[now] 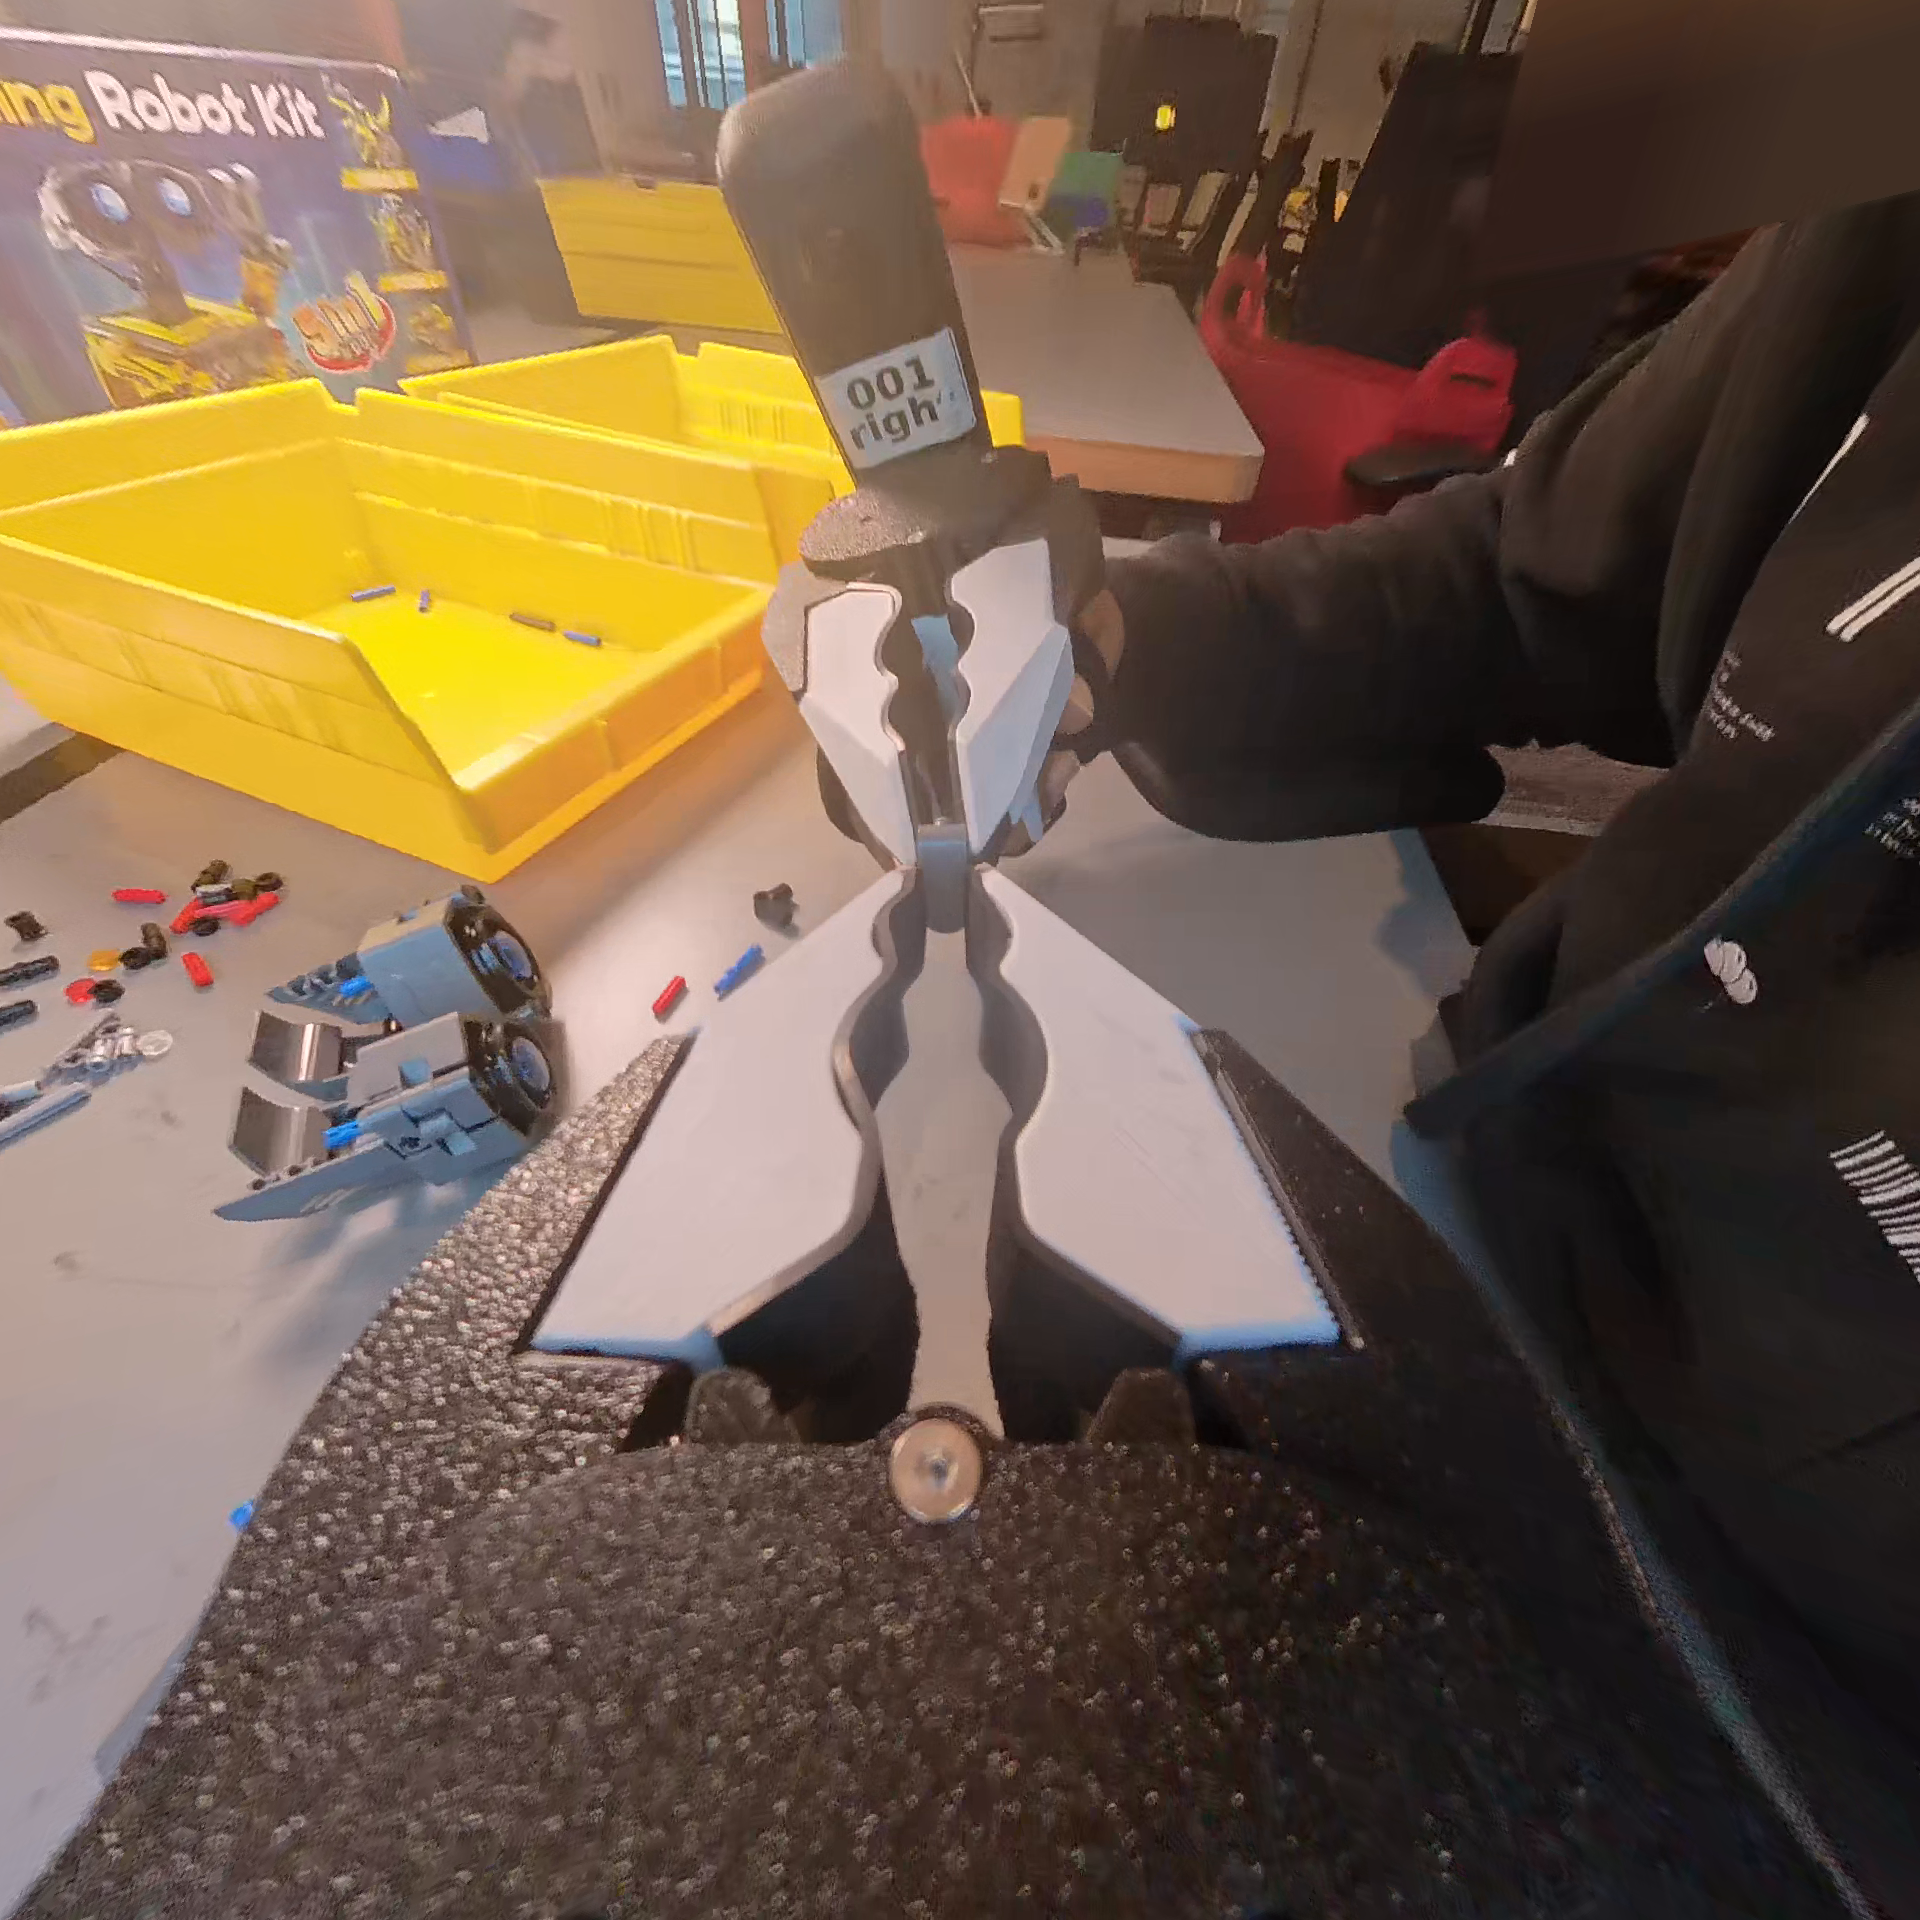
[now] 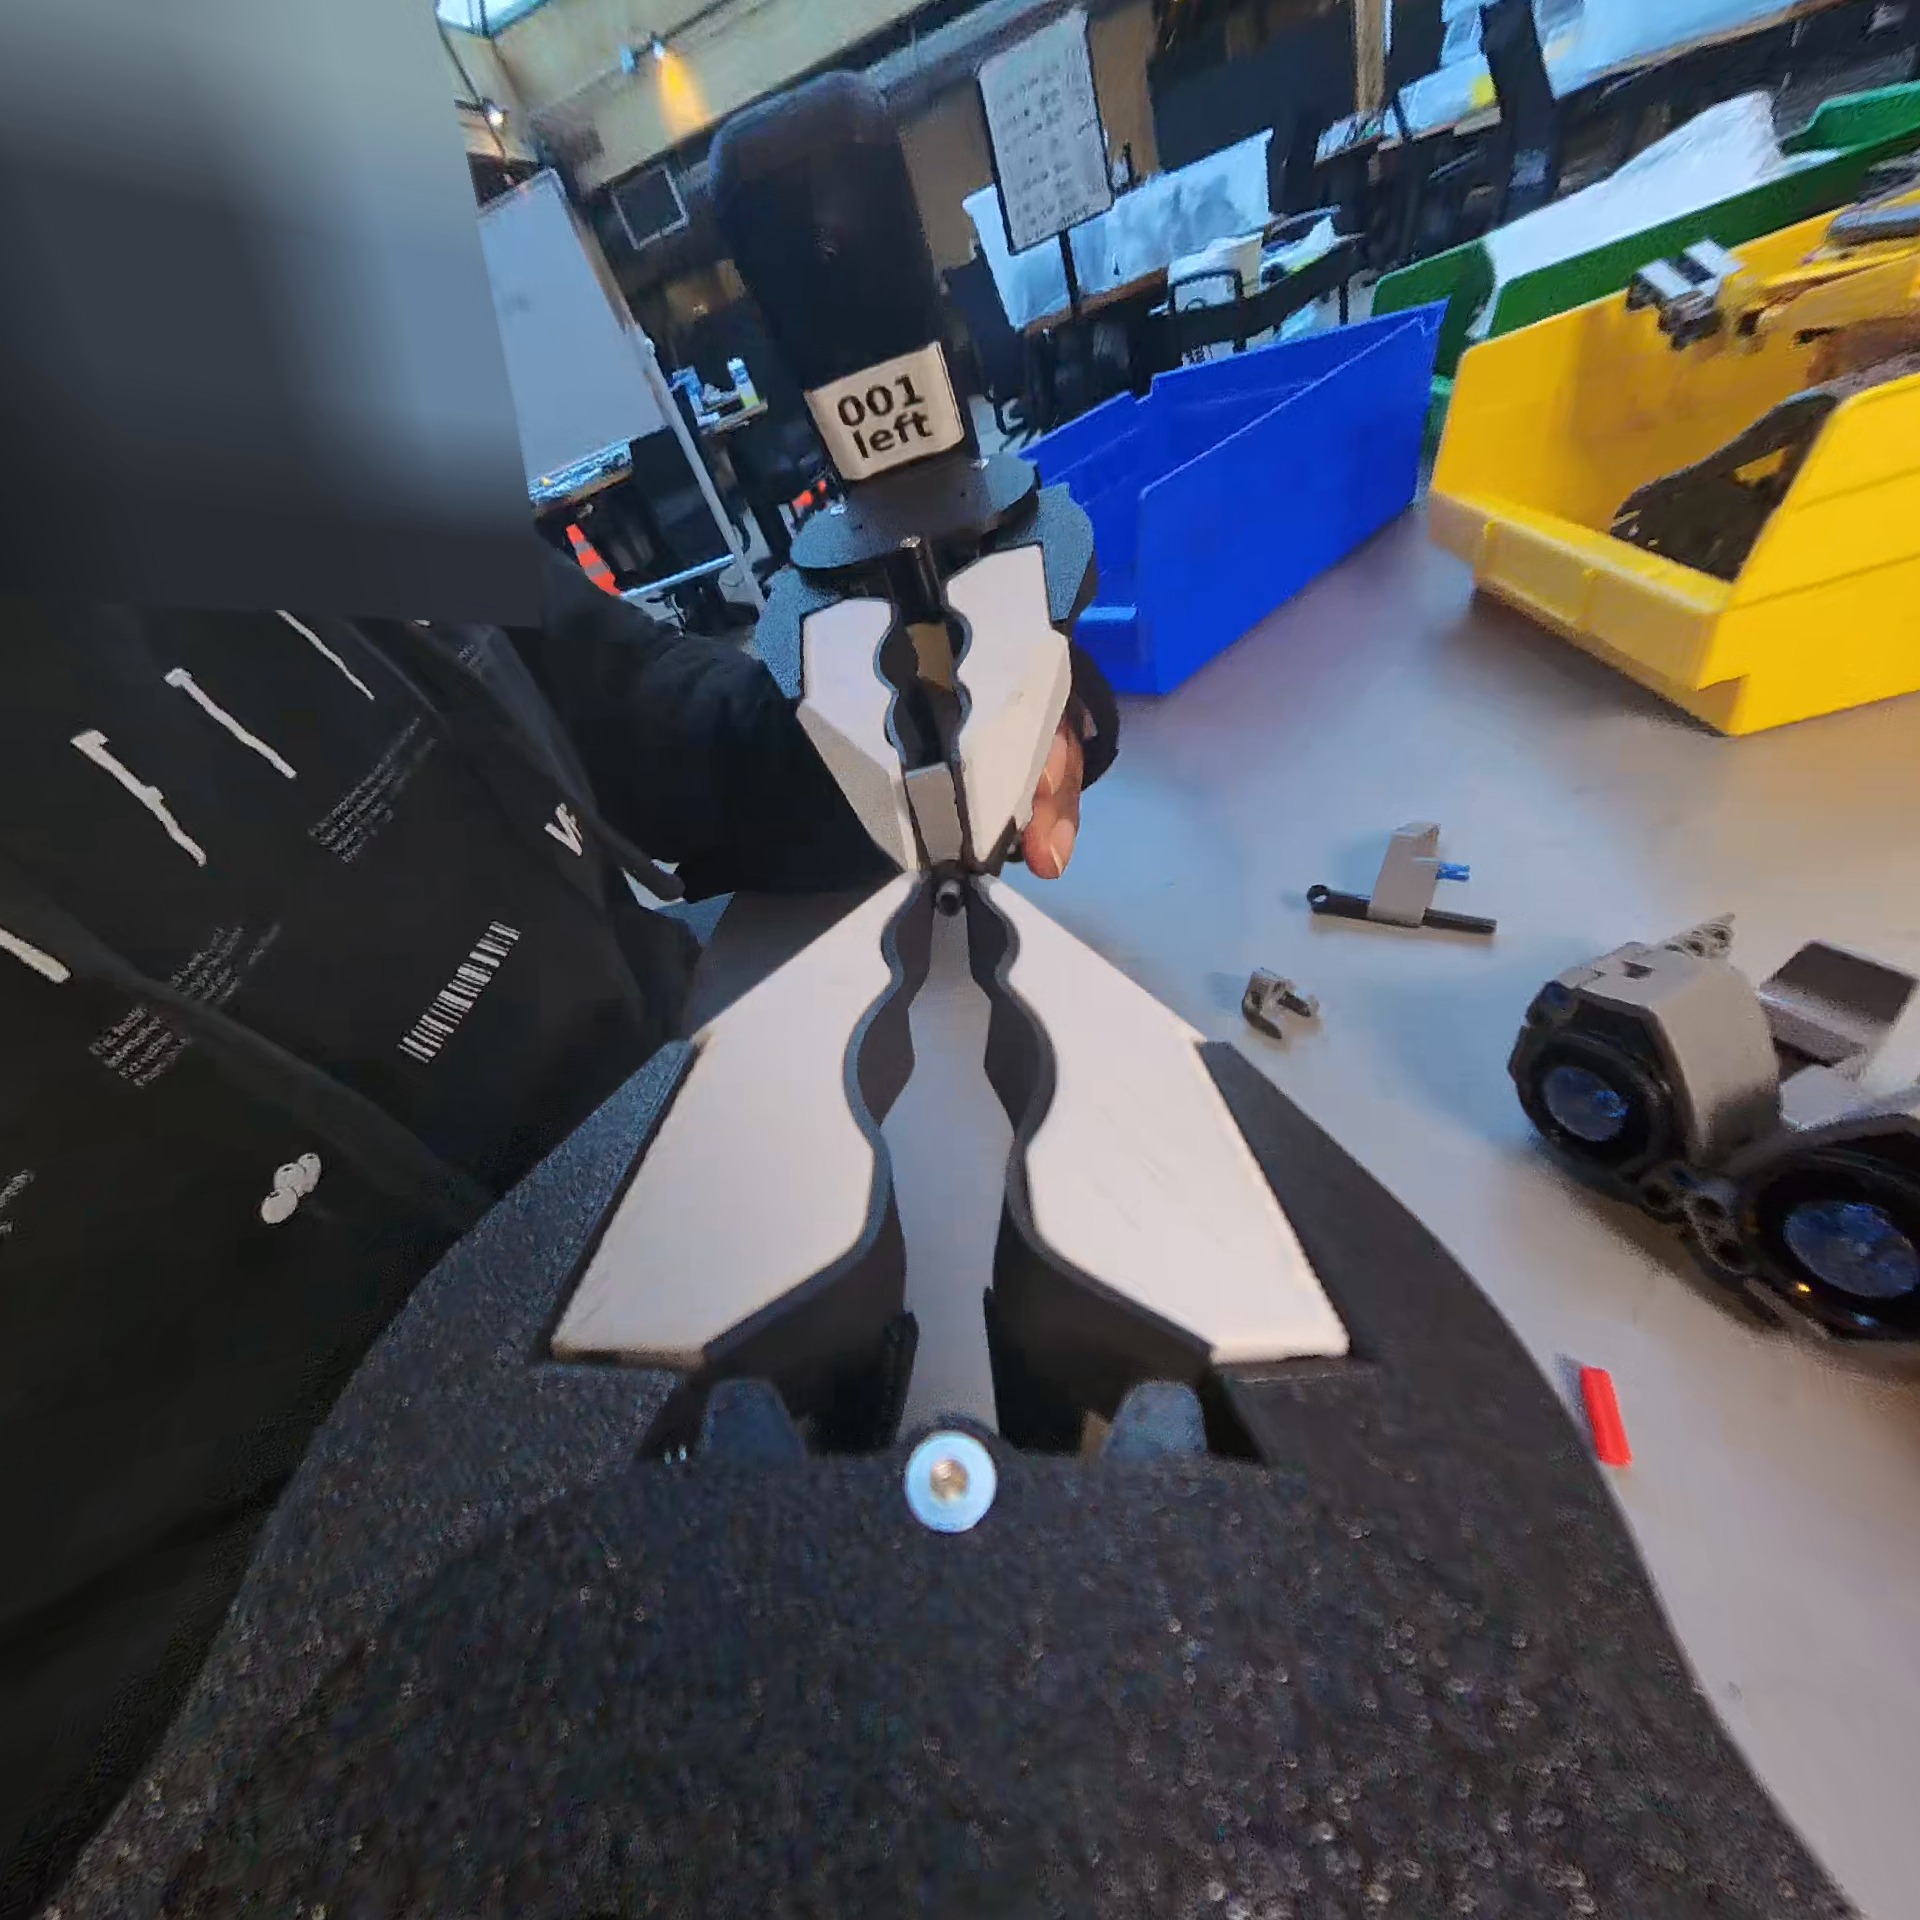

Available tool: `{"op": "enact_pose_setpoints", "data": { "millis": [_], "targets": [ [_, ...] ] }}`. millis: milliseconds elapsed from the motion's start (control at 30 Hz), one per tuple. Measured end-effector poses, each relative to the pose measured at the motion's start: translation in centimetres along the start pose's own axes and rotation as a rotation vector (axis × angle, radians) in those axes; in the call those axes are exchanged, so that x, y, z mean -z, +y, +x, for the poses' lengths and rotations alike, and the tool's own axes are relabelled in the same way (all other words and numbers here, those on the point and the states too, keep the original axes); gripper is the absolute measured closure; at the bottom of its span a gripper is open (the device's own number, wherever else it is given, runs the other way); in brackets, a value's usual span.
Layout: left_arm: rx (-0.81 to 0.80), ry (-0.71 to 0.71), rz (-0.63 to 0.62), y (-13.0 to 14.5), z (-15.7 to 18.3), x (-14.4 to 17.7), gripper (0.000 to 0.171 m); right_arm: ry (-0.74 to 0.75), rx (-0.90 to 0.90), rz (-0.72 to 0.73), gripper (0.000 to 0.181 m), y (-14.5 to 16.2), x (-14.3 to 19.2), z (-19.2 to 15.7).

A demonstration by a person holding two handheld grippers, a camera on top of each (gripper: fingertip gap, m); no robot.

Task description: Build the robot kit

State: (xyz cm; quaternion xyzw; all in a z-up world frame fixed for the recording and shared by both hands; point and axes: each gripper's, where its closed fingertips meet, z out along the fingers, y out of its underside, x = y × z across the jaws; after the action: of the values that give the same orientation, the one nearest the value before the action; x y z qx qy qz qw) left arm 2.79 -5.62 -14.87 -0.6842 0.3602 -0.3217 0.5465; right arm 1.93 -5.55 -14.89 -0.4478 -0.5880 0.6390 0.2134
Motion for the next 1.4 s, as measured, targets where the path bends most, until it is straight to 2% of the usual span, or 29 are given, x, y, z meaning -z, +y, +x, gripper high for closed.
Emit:
{"op": "enact_pose_setpoints", "data": {
  "millis": [200,367,467,1000,1033,1100,1167,1233,1300,1333,1400],
  "targets": [
    [-0.075,-0.017,-0.037,0.7,0.1,-0.2,0.165,0.006,-0.028,-0.032,0.177,0.6,0.0,0.1],
    [0.029,0.063,0.020,0.1,0.1,0.0,0.164,0.036,0.036,-0.032,0.176,0.1,0.1,0.1],
    [0.011,0.042,0.019,-0.1,-0.2,0.5,0.161,0.056,0.058,-0.043,0.176,-0.1,0.5,0.3],
    [0.016,0.010,0.045,-0.6,-0.3,0.4,0.168,0.099,0.105,-0.044,0.177,-0.7,0.3,0.0],
    [0.006,0.004,0.035,-0.5,-0.3,0.3,0.168,0.112,0.111,-0.058,0.177,-0.3,0.3,0.2],
    [0.016,0.078,0.051,-0.9,1.3,-0.6,0.171,0.072,0.111,-0.135,0.177,1.5,-1.0,-0.3],
    [-0.088,0.056,-0.022,-0.5,1.6,-1.8,0.171,0.013,0.158,-0.178,0.176,2.7,-3.1,-1.6],
    [-0.055,-0.012,0.061,-2.5,-0.3,0.4,0.171,0.047,0.122,-0.115,0.177,0.9,-1.6,-0.6],
    [-0.002,-0.056,0.137,-3.4,-2.1,2.9,0.171,0.130,0.151,-0.128,0.176,0.6,0.1,0.9],
    [0.033,-0.050,0.151,-3.3,-2.4,3.5,0.166,0.153,0.149,-0.121,0.176,0.5,0.4,1.3],
    [0.075,-0.021,0.104,-2.1,-2.4,3.1,0.151,0.183,0.160,-0.148,0.176,0.9,0.4,1.8]
  ]
}}
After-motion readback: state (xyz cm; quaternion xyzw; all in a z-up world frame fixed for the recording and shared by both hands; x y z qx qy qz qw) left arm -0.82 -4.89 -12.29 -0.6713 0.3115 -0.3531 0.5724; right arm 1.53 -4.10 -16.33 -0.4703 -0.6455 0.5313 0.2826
